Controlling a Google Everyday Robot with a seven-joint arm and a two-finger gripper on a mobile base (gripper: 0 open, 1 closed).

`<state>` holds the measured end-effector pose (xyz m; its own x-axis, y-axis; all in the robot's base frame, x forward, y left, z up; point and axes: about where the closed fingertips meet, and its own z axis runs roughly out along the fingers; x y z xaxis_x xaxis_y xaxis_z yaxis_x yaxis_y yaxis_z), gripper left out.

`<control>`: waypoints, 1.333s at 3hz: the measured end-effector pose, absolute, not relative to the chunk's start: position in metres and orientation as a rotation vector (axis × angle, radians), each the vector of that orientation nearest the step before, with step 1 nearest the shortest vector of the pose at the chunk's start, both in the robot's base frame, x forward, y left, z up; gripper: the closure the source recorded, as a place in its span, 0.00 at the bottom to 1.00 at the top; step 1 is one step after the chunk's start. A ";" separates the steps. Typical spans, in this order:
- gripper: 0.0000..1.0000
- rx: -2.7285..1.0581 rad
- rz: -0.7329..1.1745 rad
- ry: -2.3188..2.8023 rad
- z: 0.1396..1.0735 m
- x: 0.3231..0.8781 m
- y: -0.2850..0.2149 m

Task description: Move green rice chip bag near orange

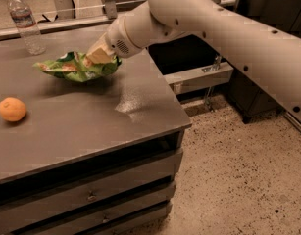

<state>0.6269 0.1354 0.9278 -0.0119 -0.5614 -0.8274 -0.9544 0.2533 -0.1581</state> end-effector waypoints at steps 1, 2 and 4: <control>1.00 -1.419 0.629 1.679 0.923 0.622 0.165; 1.00 -1.434 0.686 1.658 0.922 0.614 0.190; 1.00 -1.486 0.761 1.631 0.914 0.595 0.228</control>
Offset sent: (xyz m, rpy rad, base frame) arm -0.0224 0.0817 -0.0044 0.0773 0.0658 0.1004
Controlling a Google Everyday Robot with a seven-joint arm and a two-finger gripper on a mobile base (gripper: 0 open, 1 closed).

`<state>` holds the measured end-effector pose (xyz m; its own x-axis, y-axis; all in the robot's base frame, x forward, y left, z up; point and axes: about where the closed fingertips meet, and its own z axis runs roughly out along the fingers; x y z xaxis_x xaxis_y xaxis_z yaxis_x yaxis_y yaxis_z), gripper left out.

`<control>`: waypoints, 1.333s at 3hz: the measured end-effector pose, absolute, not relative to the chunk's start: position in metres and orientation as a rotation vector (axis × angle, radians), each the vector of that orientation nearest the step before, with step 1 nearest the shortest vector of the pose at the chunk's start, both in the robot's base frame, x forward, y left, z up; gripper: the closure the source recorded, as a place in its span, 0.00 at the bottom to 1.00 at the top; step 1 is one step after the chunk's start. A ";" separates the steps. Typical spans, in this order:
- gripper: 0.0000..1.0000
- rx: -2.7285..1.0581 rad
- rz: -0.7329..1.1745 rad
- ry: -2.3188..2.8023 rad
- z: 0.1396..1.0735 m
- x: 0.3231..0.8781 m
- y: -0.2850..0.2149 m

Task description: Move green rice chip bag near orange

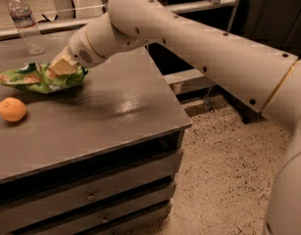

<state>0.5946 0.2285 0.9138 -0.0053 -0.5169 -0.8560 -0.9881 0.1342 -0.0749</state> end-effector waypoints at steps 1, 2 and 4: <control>0.82 -1.512 0.798 1.639 0.910 0.588 0.241; 0.58 -1.531 0.825 1.644 0.907 0.584 0.248; 0.12 -1.556 0.849 1.655 0.905 0.581 0.252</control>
Offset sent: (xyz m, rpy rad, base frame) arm -0.0114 0.0232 -0.0088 -0.0155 0.0743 0.0646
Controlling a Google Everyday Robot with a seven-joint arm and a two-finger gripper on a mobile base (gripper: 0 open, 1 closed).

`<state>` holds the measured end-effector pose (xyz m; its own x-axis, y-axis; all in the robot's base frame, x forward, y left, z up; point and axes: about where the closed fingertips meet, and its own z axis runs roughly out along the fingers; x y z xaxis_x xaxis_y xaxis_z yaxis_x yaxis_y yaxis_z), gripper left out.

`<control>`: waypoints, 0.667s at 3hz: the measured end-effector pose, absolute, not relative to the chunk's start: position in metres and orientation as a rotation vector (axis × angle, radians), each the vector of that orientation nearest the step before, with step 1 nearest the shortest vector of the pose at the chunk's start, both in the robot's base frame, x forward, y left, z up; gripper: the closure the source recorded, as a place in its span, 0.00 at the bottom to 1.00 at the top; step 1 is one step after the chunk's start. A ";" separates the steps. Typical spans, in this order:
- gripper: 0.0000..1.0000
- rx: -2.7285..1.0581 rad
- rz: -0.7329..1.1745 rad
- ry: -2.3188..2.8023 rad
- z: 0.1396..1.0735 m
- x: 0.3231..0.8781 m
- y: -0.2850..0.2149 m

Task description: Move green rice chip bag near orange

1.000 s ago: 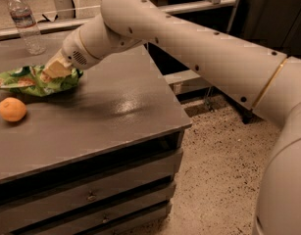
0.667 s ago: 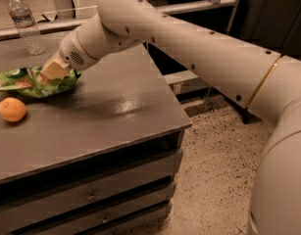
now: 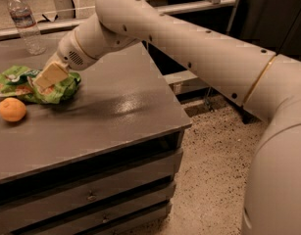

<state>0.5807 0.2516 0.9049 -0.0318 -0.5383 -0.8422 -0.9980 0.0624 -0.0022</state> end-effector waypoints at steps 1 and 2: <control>0.00 -1.560 0.863 1.659 0.905 0.581 0.250; 0.00 -1.547 0.861 1.647 0.914 0.586 0.226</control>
Offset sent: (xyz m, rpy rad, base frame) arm 0.0180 -0.0679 0.0218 0.0334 -0.0168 -0.0235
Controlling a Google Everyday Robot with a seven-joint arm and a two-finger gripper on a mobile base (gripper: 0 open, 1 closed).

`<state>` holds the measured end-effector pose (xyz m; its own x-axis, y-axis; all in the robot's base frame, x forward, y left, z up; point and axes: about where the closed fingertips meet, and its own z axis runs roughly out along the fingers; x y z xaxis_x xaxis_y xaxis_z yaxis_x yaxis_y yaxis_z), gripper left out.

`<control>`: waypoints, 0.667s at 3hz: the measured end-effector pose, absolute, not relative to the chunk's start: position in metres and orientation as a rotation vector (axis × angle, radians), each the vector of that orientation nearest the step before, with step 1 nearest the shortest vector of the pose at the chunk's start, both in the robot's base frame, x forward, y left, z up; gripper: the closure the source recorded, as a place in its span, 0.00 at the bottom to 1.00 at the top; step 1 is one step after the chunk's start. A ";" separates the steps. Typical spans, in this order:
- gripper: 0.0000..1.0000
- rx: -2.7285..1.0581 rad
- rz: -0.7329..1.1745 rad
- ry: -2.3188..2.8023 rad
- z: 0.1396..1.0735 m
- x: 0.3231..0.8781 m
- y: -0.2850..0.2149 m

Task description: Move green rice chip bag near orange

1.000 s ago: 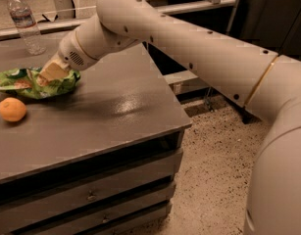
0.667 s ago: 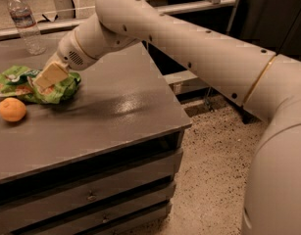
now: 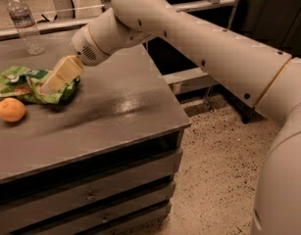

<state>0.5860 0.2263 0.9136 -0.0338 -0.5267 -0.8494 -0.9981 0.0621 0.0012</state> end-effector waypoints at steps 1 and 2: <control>0.00 -1.523 0.850 1.640 0.920 0.600 0.163; 0.00 -1.484 0.842 1.645 0.919 0.619 0.072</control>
Offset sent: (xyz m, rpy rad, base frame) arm 0.0591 -0.2842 0.0040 0.0529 -0.0231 -0.1005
